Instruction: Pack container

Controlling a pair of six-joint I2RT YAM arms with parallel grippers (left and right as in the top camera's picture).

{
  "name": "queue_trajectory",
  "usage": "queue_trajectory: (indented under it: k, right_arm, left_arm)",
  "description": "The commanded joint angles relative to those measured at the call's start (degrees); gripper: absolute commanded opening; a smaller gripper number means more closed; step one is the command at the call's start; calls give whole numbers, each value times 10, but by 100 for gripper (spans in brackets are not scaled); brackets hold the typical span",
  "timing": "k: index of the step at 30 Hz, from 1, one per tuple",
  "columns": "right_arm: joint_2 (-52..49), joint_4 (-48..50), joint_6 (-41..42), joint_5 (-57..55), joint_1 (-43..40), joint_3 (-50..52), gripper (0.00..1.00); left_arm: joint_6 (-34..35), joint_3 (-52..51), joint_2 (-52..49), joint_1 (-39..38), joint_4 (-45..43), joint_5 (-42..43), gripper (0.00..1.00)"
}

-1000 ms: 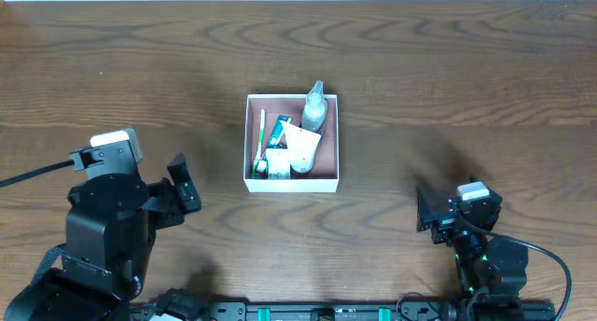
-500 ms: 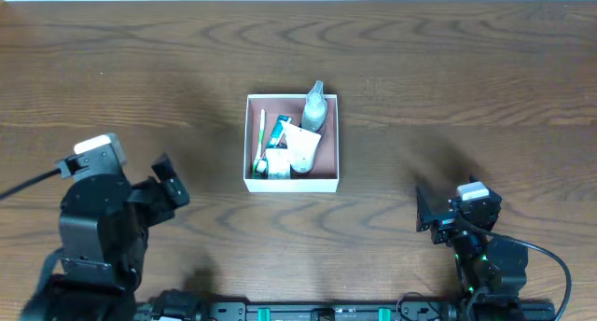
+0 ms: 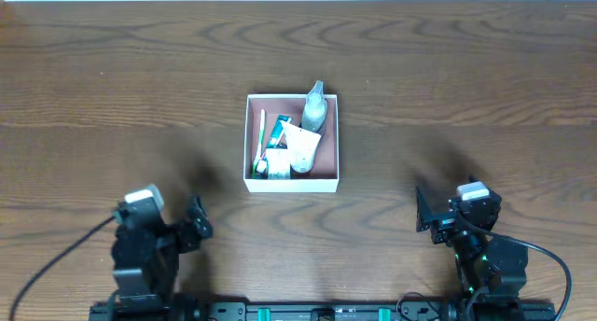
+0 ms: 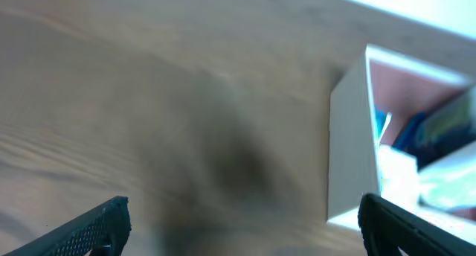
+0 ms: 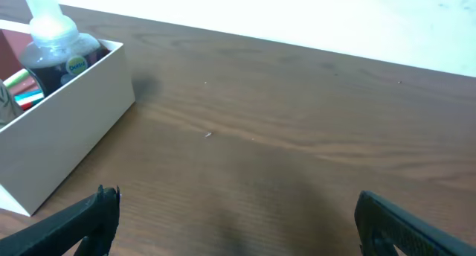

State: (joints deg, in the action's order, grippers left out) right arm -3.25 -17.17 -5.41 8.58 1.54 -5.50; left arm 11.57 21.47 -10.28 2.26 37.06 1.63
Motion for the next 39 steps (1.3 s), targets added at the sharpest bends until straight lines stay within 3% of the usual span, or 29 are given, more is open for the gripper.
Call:
queue_trajectory:
  k: [1,9,39]
  right_arm:
    - [3,-1,5,5,-5,2,99]
    - [3,-1,5,5,-5,2,99]
    - [3,-1,5,5,-5,2,99]
  left_arm:
    - [-12,-44,42,3,-6,34,98]
    - [-5,-124,95,3,-5,57,98]
    - [-2,-125,99,3,2,52,98]
